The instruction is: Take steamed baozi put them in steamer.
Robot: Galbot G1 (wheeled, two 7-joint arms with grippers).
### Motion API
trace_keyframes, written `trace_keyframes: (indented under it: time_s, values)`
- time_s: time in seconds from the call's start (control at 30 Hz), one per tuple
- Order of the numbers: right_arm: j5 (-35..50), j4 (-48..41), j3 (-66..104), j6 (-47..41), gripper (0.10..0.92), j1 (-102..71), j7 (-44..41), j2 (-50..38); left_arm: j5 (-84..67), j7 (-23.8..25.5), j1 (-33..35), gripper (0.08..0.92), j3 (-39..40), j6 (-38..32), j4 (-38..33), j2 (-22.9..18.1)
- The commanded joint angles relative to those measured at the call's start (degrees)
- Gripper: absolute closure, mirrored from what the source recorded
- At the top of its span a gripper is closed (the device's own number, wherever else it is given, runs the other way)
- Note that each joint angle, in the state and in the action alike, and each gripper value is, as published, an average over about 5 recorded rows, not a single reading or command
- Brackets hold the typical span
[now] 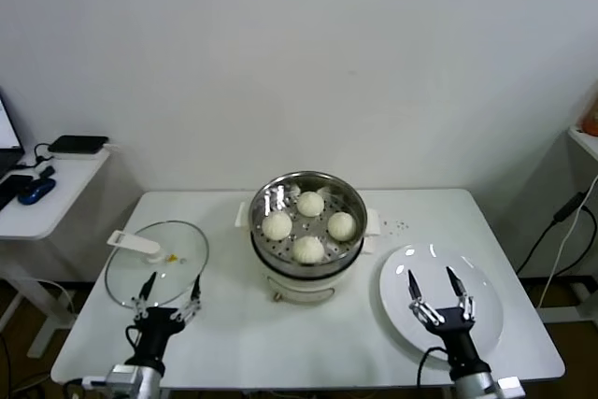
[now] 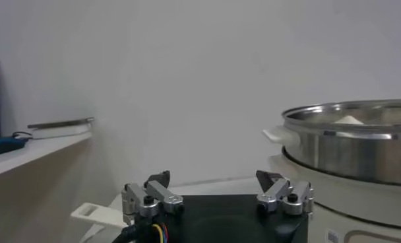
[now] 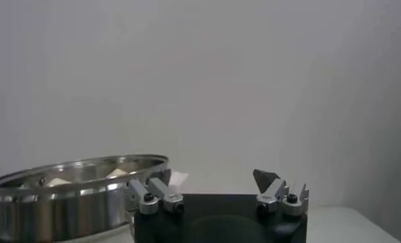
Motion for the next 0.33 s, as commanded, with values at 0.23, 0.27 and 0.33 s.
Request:
trace_keyframes:
  time_s: [0.23, 0.27, 0.33]
  values:
    - [0.44, -0.77, 1.18, 1.87, 0.203, -3.63, -1.61, -0.71, 0.14, 1.77, -0.25, 0.177, -0.73, -0.76, -0.15, -0.32]
    - [0.46, -0.81, 1.19, 1.89, 0.203, -3.58, -1.66, -0.75, 0.36, 1.95, -0.15, 0.177, -0.7, -0.96, -0.2, -0.46]
    - [0.46, -0.88, 1.21, 1.93, 0.203, -3.54, -1.71, -0.83, 0.58, 2.14, -0.06, 0.177, -0.68, -1.2, -0.24, -0.6]
